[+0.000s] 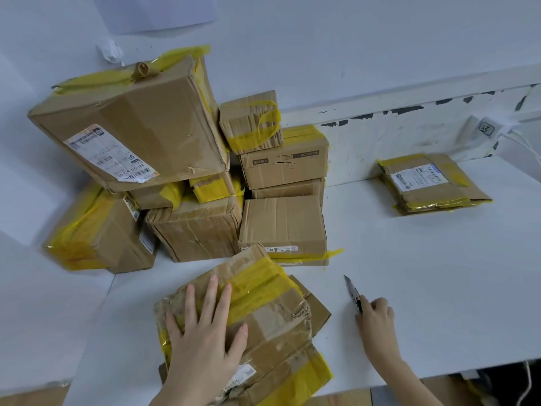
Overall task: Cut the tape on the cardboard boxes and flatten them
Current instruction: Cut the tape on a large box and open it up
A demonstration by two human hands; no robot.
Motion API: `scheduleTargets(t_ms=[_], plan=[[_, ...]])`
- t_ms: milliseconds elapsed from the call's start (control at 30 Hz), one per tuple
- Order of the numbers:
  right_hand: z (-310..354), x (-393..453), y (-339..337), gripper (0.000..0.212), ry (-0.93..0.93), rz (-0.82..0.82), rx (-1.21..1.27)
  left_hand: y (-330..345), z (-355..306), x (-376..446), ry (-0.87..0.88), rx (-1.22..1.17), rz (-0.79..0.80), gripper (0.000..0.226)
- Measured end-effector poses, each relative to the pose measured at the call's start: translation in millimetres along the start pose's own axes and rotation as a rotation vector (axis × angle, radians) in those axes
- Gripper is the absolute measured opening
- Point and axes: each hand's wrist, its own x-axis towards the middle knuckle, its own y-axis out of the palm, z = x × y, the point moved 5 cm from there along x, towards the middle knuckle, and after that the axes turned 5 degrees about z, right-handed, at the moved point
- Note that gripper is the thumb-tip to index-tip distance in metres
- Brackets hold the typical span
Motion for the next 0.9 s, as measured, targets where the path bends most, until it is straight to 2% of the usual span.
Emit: scheduleTargets(t_ms=[133, 200, 267, 333, 367, 400, 433, 467, 600, 700, 800, 900], plan=[[8, 0, -9, 0.046, 0.024, 0.023, -0.176, -3, -4, -3, -0.046, -0.013, -0.003, 0.074], [23, -7, -29, 0.054, -0.002, 0.035, -0.164, -4, -7, -7, -0.073, -0.036, 0.025, 0.076], [46, -21, -55, 0.052, -0.083, -0.01, 0.088, -8, -6, -9, -0.088, -0.07, 0.054, 0.078], [78, -50, -79, 0.042, -0.265, -0.104, 0.463, -20, -2, -8, -0.071, -0.093, 0.034, 0.071], [95, -71, -90, 0.038, -0.363, -0.169, 0.578, -28, 2, -6, -0.05, -0.099, 0.001, 0.065], [112, -92, -99, 0.035, -0.447, -0.241, 0.59, -36, 7, -3, -0.016, -0.089, -0.033, 0.059], [126, -110, -107, 0.035, -0.511, -0.326, 0.512, -43, 12, 1, 0.03, -0.055, -0.063, 0.057], [140, -123, -110, 0.038, -0.538, -0.33, 0.42, -48, 16, 3, 0.08, -0.011, -0.082, 0.057], [177, -126, -97, 0.065, -0.41, -0.135, 0.037, -50, 26, 4, 0.162, 0.006, -0.042, 0.067], [188, -113, -76, 0.075, -0.376, 0.083, 0.011, -42, 24, -7, 0.088, -0.089, -0.028, 0.065], [200, -104, -77, 0.081, -0.351, 0.077, 0.061, -33, 20, -23, -0.024, -0.141, -0.002, 0.061], [206, -94, -81, 0.088, -0.332, 0.099, 0.017, -35, 16, -26, -0.06, -0.125, -0.018, 0.06]])
